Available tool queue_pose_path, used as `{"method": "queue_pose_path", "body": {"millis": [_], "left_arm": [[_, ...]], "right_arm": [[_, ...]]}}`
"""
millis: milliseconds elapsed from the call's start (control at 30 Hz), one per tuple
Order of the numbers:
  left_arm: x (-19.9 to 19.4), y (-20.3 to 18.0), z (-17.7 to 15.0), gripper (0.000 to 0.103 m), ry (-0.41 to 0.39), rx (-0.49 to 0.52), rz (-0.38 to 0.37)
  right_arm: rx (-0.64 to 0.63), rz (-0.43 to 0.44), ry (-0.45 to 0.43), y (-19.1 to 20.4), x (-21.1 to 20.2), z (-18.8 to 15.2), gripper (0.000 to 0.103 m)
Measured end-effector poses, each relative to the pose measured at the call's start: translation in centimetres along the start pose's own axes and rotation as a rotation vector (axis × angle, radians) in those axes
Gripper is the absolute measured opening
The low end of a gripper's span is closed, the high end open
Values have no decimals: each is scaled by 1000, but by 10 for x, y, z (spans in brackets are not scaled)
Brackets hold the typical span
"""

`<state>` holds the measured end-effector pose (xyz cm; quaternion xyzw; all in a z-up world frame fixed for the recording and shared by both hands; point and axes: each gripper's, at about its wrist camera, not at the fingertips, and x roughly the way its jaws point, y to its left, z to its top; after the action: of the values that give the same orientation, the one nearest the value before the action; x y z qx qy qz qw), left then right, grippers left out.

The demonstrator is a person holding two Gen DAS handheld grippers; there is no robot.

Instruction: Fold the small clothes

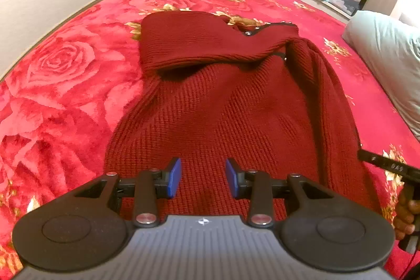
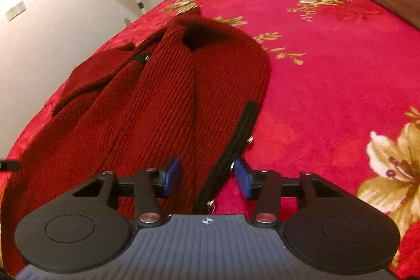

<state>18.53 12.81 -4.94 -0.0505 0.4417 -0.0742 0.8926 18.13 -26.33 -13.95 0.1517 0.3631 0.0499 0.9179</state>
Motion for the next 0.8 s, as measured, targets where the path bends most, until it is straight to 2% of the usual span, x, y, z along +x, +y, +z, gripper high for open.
{"method": "queue_pose_path", "body": {"millis": [33,100,200,267,300,333,433,533,600,633,700,767,800], "left_arm": [[0,1,0,40,0,-3,1],[1,0,0,40,-2,-1,2],[3,-2,1,40,1,6,1],[4,-4,1,40,1,9,0],[4,-4,1,40,1,10,-2],[4,-5,2,40,0,11,-3],[2,-5,3,40,-8,6,-8],[-2,-1,6,40,-20,-10,-19],[-5,0,6,40,-29,-17,-25],[-6,2,6,40,-31,-18,-28],[-7,3,7,40,-32,-15,-31],[-9,5,8,40,-36,-20,-32],[-10,7,9,40,-38,-30,-36]], "right_arm": [[22,-14,-5,-2,-3,1,34],[60,-49,-3,-6,-5,2,34],[90,20,65,-12,4,-4,35],[52,23,62,-6,6,-8,33],[32,17,59,-4,8,-7,25],[24,25,54,-3,7,-6,7],[5,76,34,-2,-2,6,6],[-69,109,-4,-4,-25,35,6],[-112,38,-55,-21,-46,71,6],[-124,-33,-83,-38,-54,93,6],[-86,-266,-123,-79,-59,133,8],[20,-528,-217,-125,-69,165,11],[66,-592,-264,-143,-76,173,11]]}}
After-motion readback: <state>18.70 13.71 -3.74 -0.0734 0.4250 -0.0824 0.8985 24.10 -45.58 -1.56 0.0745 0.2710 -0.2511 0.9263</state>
